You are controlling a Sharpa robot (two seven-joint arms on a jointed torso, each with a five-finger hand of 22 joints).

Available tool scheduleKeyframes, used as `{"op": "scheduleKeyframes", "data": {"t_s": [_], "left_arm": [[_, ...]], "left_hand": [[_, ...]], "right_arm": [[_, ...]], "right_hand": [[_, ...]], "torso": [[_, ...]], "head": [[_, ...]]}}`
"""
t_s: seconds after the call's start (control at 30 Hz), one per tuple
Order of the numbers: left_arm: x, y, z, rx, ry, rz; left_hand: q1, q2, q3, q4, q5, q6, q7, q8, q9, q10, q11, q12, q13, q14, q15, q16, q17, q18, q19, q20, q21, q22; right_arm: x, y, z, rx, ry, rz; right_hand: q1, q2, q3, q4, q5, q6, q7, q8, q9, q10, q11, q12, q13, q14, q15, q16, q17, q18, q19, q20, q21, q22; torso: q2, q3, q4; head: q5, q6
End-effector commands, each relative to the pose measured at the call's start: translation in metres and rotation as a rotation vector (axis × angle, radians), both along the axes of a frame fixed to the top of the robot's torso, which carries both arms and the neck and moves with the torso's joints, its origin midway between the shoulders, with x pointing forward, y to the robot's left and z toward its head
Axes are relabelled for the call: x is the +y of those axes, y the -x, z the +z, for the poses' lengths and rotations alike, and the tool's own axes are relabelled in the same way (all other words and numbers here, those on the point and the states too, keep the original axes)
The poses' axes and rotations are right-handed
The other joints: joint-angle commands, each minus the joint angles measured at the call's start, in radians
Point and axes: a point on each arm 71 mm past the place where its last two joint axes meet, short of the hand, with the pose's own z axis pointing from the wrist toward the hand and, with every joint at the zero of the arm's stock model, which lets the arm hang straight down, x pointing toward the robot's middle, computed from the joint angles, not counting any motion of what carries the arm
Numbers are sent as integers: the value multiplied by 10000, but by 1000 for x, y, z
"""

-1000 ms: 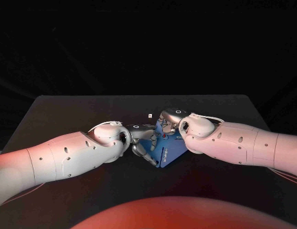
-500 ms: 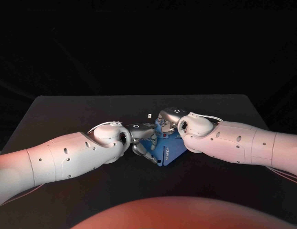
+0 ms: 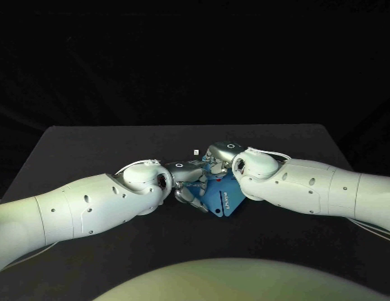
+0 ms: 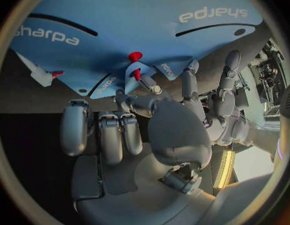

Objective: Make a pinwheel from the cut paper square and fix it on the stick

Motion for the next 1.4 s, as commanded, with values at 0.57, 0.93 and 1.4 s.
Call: {"op": "scheduleKeyframes", "data": {"t_s": [0.57, 0.93, 1.4], "left_arm": [[-4, -1, -4, 442, -469, -129], [-3, -2, -5, 484, -491, -91], [0, -2, -5, 482, -506, -27]], "left_hand": [[-81, 188, 74, -5, -33, 65, 34, -101, -5, 58, 44, 15, 7, 80, -38, -19, 6, 0, -61, 30, 17, 19], [-93, 212, 73, -6, -33, 44, 55, -120, 0, 27, 67, 8, 2, 57, -26, -26, 0, 3, -64, 29, 18, 19], [-89, 203, 69, -7, -32, 28, 75, -134, 6, -12, 90, 2, -2, 54, -7, -28, 0, 7, -66, 29, 18, 20]], "right_arm": [[-13, 0, 6, -496, -427, -211], [-58, 5, 26, -779, -2535, -1314], [-125, -8, 28, 2415, -3636, -3858]], "right_hand": [[31, 73, 39, 2, -82, -5, 9, 9, -13, 1059, 72, 35, 2634, 1042, 87, 40, 2632, -75, -23, 21, -39, 98], [252, -493, -873, -49, -1170, 231, -89, 324, 202, 1059, -13, 35, 2634, 1042, 78, 40, 2632, -37, -102, 25, -290, -59], [362, -1548, -3947, 424, -1541, -76, -164, 502, 612, 1059, -61, 35, 2634, 1042, 85, 40, 2632, -54, 33, 19, -458, -67]], "torso": [[5, 17, -18], [4, 4, -3], [-3, 10, -9]], "head": [[16, 1], [-9, 1], [-106, 1]]}}
